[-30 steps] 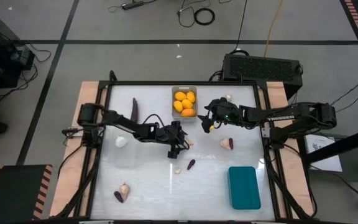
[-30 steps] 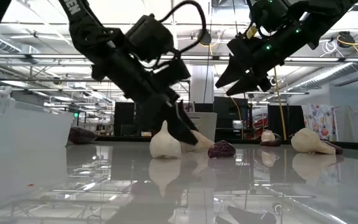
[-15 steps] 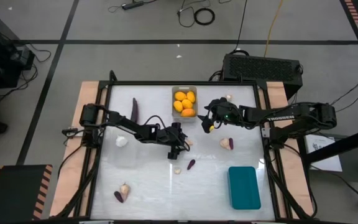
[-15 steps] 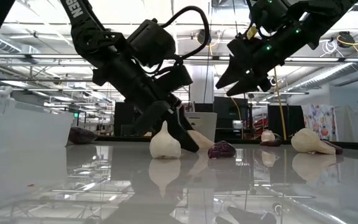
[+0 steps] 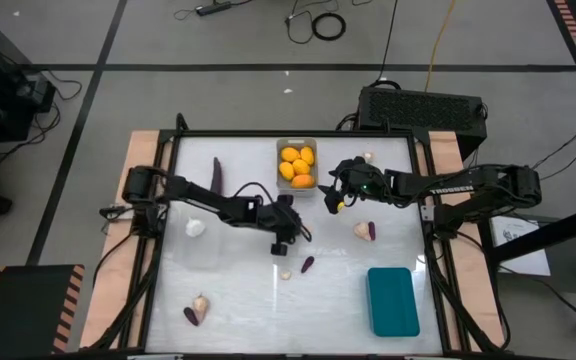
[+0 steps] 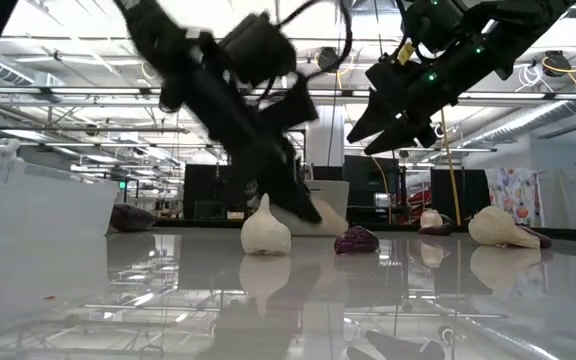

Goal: Sort produce into baskets
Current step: Put the garlic into the transparent bin

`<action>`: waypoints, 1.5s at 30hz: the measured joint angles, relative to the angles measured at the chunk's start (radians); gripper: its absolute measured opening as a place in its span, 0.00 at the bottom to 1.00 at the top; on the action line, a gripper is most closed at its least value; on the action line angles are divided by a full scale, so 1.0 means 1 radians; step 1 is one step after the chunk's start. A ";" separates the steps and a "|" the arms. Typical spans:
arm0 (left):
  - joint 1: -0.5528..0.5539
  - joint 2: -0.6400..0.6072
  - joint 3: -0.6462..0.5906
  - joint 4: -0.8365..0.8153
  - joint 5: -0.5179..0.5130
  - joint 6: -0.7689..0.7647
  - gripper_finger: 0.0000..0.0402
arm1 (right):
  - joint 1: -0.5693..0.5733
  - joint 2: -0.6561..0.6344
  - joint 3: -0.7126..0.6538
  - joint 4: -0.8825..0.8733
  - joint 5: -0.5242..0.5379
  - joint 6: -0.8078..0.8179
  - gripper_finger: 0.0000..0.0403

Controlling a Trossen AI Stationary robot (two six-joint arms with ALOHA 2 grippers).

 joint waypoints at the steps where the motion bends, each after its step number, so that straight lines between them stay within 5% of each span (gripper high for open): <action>1: -0.001 -0.033 0.027 -0.102 -0.001 0.000 0.35 | 0.000 0.000 0.000 -0.001 0.000 0.000 0.71; 6: -0.003 -0.211 0.120 -0.657 0.014 -0.081 0.38 | 0.000 0.000 0.000 -0.020 0.000 0.002 0.71; 14: -0.080 -0.547 0.072 -1.184 0.001 -0.568 0.40 | 0.015 0.000 0.000 -0.069 0.000 0.028 0.71; 21: -0.185 -0.745 -0.100 -1.189 -0.037 -0.867 0.40 | 0.040 0.000 0.000 -0.050 0.000 0.029 0.71; 29: -0.227 -0.742 -0.192 -1.266 -0.054 -1.116 0.40 | 0.039 0.000 0.000 -0.050 0.005 0.056 0.71; 38: -0.228 -0.731 -0.194 -1.152 -0.062 -1.075 0.41 | 0.039 0.000 0.000 -0.045 0.005 0.105 0.71; 45: -0.228 -0.693 -0.194 -1.154 -0.008 -1.072 0.56 | 0.039 0.000 0.000 -0.045 0.005 0.113 0.71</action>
